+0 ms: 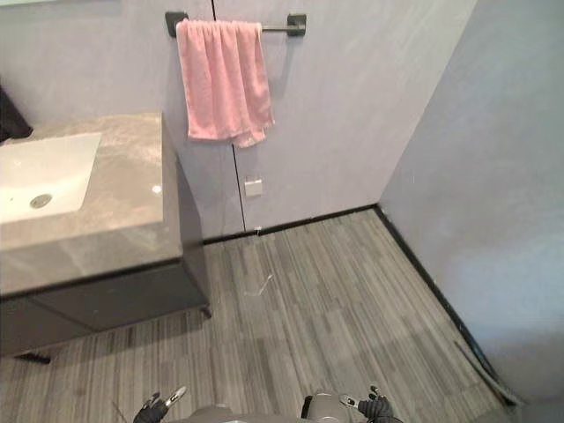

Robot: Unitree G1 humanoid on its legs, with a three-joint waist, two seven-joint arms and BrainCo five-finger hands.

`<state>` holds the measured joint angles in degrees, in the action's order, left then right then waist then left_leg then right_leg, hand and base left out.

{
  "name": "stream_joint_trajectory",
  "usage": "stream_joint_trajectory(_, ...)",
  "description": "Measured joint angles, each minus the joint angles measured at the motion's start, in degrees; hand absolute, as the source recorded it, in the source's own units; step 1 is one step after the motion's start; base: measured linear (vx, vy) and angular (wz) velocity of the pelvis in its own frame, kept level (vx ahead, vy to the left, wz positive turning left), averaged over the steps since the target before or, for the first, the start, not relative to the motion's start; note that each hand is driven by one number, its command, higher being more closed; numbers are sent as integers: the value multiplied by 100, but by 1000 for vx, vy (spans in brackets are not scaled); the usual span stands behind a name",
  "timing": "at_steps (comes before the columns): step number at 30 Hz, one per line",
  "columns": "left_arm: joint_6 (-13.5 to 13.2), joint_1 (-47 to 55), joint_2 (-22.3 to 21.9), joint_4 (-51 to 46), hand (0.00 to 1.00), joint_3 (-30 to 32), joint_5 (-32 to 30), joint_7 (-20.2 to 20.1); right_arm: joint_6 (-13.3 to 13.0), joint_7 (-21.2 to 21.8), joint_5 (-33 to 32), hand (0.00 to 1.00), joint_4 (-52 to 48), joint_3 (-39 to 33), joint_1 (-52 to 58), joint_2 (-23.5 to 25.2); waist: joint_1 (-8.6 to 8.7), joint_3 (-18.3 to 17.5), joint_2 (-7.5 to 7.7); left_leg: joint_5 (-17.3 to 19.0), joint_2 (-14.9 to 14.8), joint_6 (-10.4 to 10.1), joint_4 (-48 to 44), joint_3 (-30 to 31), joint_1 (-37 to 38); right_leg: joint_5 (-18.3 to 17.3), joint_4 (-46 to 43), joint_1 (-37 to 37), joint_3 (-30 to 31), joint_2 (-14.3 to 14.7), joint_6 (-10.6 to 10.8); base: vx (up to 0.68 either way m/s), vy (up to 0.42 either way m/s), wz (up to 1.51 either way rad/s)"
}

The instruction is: Organize washtable

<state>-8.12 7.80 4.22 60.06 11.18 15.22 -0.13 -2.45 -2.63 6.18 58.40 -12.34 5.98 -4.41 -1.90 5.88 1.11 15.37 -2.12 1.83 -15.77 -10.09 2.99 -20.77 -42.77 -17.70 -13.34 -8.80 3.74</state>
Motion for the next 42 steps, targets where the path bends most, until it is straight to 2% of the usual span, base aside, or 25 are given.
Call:
stream_joint_trajectory(1, -2, -103, -24, -4, 0, -141, 2, -26, 19, -20, 5, 0, -119, 108, -20, -74, 28, -4, -28, 15, -47, -65, 142, 55, 131, 201, 673, -168, -5, 4, 24, 644, -56, 29)
stream_joint_trajectory(3, 10, -319, -42, 30, 0, -532, 14, -113, 96, -103, 247, 0, -714, 670, -100, -123, 142, 12, -50, 99, -125, -357, 430, 188, 409, 1390, 2614, -381, 542, 193, 61, 702, -133, 21)
stream_joint_trajectory(4, 11, -329, -60, 31, 0, -577, 13, -109, 95, -104, 298, 0, -916, 812, -88, -96, 160, 14, -46, 158, -156, -458, 445, 197, 520, 1709, 2893, -379, 717, 250, 38, 629, -218, 6)
stream_joint_trajectory(5, 11, -336, -75, 31, 0, -616, 9, -103, 83, -96, 344, 0, -1247, 1114, -94, -32, 173, 2, -23, 264, -213, -634, 409, 234, 728, 2406, 2991, -335, 923, 363, -49, 515, -227, 14)
stream_joint_trajectory(6, 9, -354, -96, 23, 0, -613, 9, -93, 80, -96, 345, 0, -1376, 1293, -117, -12, 197, -32, 19, 307, -284, -708, 292, 272, 754, 2715, 2831, -313, 938, 397, -118, 607, -290, 17)
stream_joint_trajectory(7, -5, -393, -174, -38, 0, -612, 12, -83, 80, -101, 347, 0, -1563, 1487, -210, 31, 206, -6, -218, 286, -542, -816, -386, 398, 568, 2363, 2420, -289, 815, 594, -253, 543, -321, 20)
stream_joint_trajectory(8, -6, -438, -255, -181, 0, -607, 40, -58, 67, -109, 338, 0, -1849, 1643, -283, 105, 196, 61, -318, 1, -757, -923, -1643, 549, 71, 2050, 2305, -123, 699, 701, -365, 525, -310, 10)
stream_joint_trajectory(10, -7, -433, -412, -469, 0, -629, 144, 65, 7, -131, 211, 0, -2242, 1831, -325, 173, 84, 202, -438, -655, -1183, -740, -3664, 606, -777, 1773, 2432, 403, 601, 949, -572, 515, -292, 2)
stream_joint_trajectory(11, -7, -384, -426, -799, 0, -753, 254, 167, -19, -253, -19, 0, -2390, 1844, -355, 242, 59, 236, -444, -453, -1232, -745, -4357, 594, -1181, 1678, 2608, 837, 549, 1000, -668, 512, -267, 2)
stream_joint_trajectory(12, -11, -345, -419, -1026, 0, -834, 287, 215, -44, -309, -118, 0, -2482, 1827, -355, 293, 45, 289, -360, -379, -1173, -734, -4421, 563, -1326, 1664, 2721, 1051, 536, 980, -690, 552, -293, 8)
stream_joint_trajectory(14, -163, -87, -412, -2395, 0, -1118, 409, 452, -235, -584, -410, 0, -3129, 1762, -286, 282, -64, 359, -105, -260, -894, -662, -3513, 169, -1802, 1657, 3259, 1600, 511, 879, -696, 399, -213, 2)
stream_joint_trajectory(16, -268, 63, -471, -3369, 0, -1182, 480, 566, -341, -727, -566, 0, -3568, 1685, -266, 199, -71, 356, -114, -266, -746, -653, -2425, 34, -2020, 1644, 3523, 1765, 434, 879, -675, 291, -75, 1)
stream_joint_trajectory(17, -358, 141, -541, -4035, 0, -1179, 498, 709, -389, -839, -646, 0, -3848, 1615, -254, 128, -60, 336, -153, -337, -570, -703, -1405, 34, -1996, 1609, 3620, 1855, 405, 885, -617, 382, -21, -2)
stream_joint_trajectory(19, -462, 303, -749, -4997, 0, -1166, 370, 976, -400, -909, -683, 0, -4498, 1576, -22, 81, -66, 269, -339, -1052, -453, -398, -380, 91, -1794, 1459, 3684, 2059, 394, 1042, -443, 329, 53, -3)
stream_joint_trajectory(20, -519, 341, -705, -5382, 0, -1298, 68, 1203, -462, -977, -687, 0, -4785, 1644, 104, 210, -44, 228, -264, -1220, -366, -179, -210, 198, -1685, 1290, 3598, 2159, 387, 997, -395, 344, 100, 12)
stream_joint_trajectory(22, -572, 277, -679, -5895, 0, -1445, -470, 1543, -625, -971, -698, 0, -5241, 1920, 279, 387, -50, 104, -35, -1298, -111, -114, 258, 216, -1396, 1153, 3358, 2117, 368, 768, -244, 353, 90, 29)
stream_joint_trajectory(25, -737, 315, -683, -6555, 0, -1836, -1160, 1812, -853, -950, -846, 0, -5451, 2249, 133, 531, -92, 44, 62, -1360, 88, -17, 569, 219, -1149, 1062, 3099, 2129, 391, 584, -164, 268, 82, 27)
stream_joint_trajectory(28, -917, 381, -754, -7000, 0, -1962, -1612, 2232, -855, -945, -893, 0, -5446, 2692, -72, 654, -242, 12, 94, -1363, 155, 6, 757, 297, -926, 1065, 2910, 2196, 397, 555, -169, 169, 18, 16)
stream_joint_trajectory(31, -812, 765, -783, -7155, 0, -1949, -2406, 2861, -838, -959, -838, 0, -5446, 2926, -58, 672, -231, -9, 127, -1363, 240, 5, 826, 597, -789, 1065, 2888, 2426, 267, 569, -169, 105, -49, 59)
stream_joint_trajectory(35, -665, 1750, -851, -7510, 0, -1692, -2903, 2903, -840, -994, -835, 0, -5551, 2951, -35, 598, -378, -17, 121, -1379, 334, -18, 744, 1192, -775, 1038, 2646, 2622, -368, 588, -206, 64, -112, 92)
stream_joint_trajectory(37, -613, 1856, -900, -7685, 0, -1418, -2903, 2928, -841, -1058, -834, 0, -5622, 3006, -75, 507, -405, 46, 18, -1379, 384, -17, 408, 1621, -974, 700, 2074, 2474, -800, 511, -364, -14, -102, 134)
stream_joint_trajectory(38, -602, 1791, -943, -7768, 0, -1234, -2902, 2960, -841, -1112, -830, 0, -5788, 3069, -152, 433, -455, 19, 127, -1375, 513, -14, 203, 1598, -1135, 496, 2161, 2433, -941, 267, -420, -49, -39, 89)
stream_joint_trajectory(40, -583, 1597, -880, -7860, 0, -1179, -2904, 3049, -843, -1217, -821, 0, -6055, 3027, -274, 449, -504, 96, 139, -1277, 587, 63, -43, 1292, -1336, 402, 2410, 2524, -980, 138, -240, -96, -26, 71)
stream_joint_trajectory(41, -550, 1486, -853, -8006, 0, -1139, -2931, 3096, -839, -1358, -799, 0, -6200, 2979, -438, 435, -514, 166, 29, -920, 274, 81, -366, 743, -1471, 399, 2628, 2634, -1084, 303, -243, -158, -57, 48)
stream_joint_trajectory(42, -487, 1271, -834, -8222, 0, -1062, -2945, 3194, -838, -1465, -779, 0, -6342, 2879, -578, 433, -504, 184, -64, -906, 5, 71, -528, 385, -1559, 384, 2734, 2747, -1151, 372, -273, -161, -68, 33)
